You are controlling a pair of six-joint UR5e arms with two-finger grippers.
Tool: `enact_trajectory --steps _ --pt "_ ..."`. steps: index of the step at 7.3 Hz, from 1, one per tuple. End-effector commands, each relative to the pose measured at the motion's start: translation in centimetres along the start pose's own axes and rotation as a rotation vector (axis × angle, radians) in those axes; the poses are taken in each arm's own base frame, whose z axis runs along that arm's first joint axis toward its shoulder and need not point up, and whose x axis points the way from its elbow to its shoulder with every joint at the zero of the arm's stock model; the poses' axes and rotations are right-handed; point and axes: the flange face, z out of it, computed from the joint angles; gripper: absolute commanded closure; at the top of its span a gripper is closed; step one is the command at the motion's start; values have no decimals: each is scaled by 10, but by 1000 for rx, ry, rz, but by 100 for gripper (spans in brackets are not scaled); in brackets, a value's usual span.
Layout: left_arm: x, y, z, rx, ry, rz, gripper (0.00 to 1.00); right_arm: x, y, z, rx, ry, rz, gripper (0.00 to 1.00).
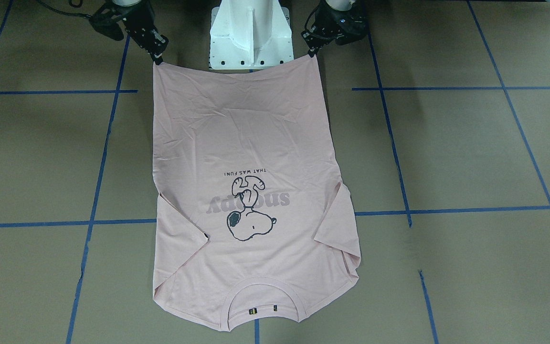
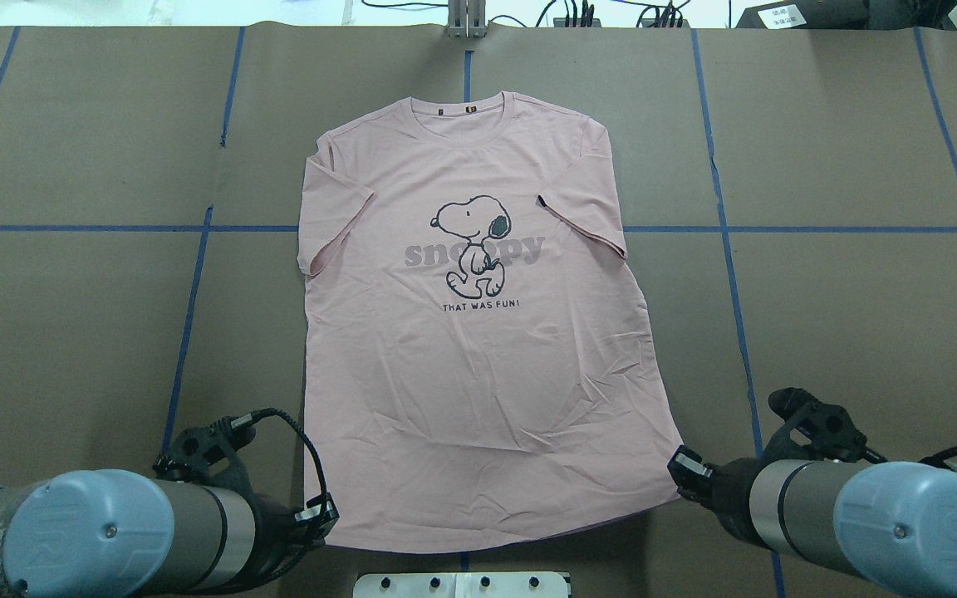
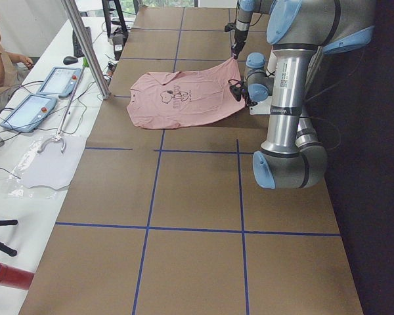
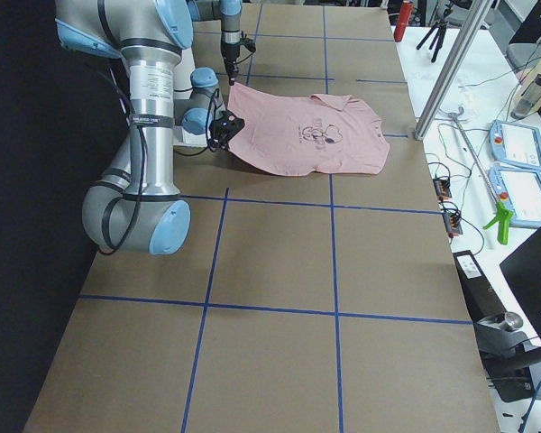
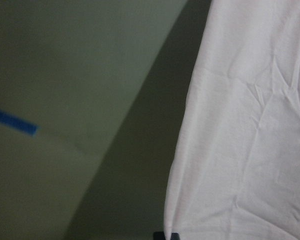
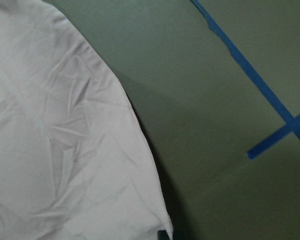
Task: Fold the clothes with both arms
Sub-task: 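Lift the hem with both grippers and fold it toward the collar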
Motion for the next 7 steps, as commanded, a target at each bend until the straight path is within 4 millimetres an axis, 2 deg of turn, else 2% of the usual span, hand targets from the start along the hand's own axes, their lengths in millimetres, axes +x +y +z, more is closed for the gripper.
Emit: enact_trajectory --steps 1,3,4,5,6,7 --pt "54 -72 -30 139 75 116 100 -70 -42 19 105 -87 -33 100" --pt "79 -171 -8 284 55 134 100 -149 -118 65 250 -67 -93 100" --pt "85 -228 -3 345 96 153 100 -183 -152 76 300 -53 -103 100" --pt "90 -269 17 380 102 178 100 -208 -191 84 347 -30 -77 100" --pt "99 -312 17 430 93 183 100 -239 -224 90 387 -5 -84 100" --pt "98 -336 25 455 49 219 100 -261 -250 98 405 24 -66 100"
